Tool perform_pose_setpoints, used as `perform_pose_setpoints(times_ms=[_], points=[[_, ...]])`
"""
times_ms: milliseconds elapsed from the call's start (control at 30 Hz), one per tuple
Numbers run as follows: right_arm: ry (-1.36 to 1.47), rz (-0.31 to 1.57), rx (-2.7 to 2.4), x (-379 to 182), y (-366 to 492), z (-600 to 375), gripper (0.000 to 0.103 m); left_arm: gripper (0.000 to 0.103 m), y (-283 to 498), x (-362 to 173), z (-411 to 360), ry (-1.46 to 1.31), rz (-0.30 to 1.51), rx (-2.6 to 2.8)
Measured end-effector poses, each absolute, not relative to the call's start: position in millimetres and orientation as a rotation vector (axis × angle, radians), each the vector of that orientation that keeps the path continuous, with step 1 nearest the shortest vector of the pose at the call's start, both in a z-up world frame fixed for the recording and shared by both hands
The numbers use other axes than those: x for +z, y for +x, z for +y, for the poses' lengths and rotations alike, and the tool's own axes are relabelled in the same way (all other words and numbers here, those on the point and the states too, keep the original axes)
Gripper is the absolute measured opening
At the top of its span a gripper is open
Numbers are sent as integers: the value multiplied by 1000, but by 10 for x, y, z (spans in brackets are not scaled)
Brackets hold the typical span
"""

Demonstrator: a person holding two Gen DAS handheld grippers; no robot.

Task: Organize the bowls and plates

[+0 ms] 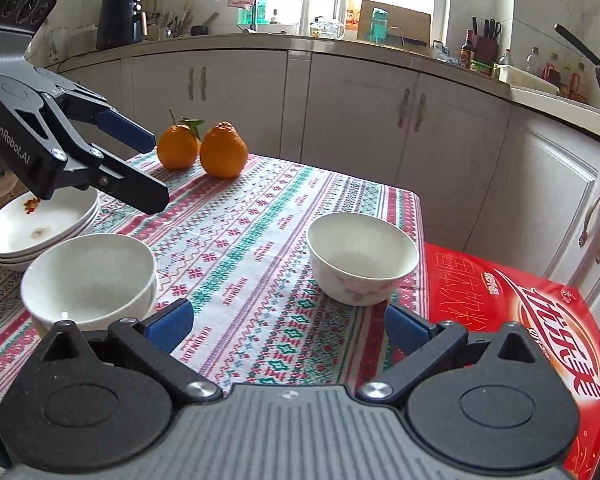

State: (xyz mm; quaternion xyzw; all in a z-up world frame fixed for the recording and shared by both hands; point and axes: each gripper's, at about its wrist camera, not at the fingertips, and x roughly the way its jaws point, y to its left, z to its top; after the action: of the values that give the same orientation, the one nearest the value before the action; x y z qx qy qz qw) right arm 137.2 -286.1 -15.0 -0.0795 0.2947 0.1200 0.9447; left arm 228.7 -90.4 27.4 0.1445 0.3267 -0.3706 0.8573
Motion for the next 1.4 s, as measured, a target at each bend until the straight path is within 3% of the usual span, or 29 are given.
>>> perform_pose_setpoints(times_ms=[767, 1167, 1400], points=[[-163, 648, 239, -605, 2240, -3211, 103, 100, 3337, -278, -1889, 388, 801, -871], [-175, 632, 266, -637, 2392, -3222, 93, 79, 3530, -431, -2105, 361, 874, -930], [-167, 630, 271, -648, 2438, -3265, 87, 72, 3580, -476, -2149, 348, 894, -943]])
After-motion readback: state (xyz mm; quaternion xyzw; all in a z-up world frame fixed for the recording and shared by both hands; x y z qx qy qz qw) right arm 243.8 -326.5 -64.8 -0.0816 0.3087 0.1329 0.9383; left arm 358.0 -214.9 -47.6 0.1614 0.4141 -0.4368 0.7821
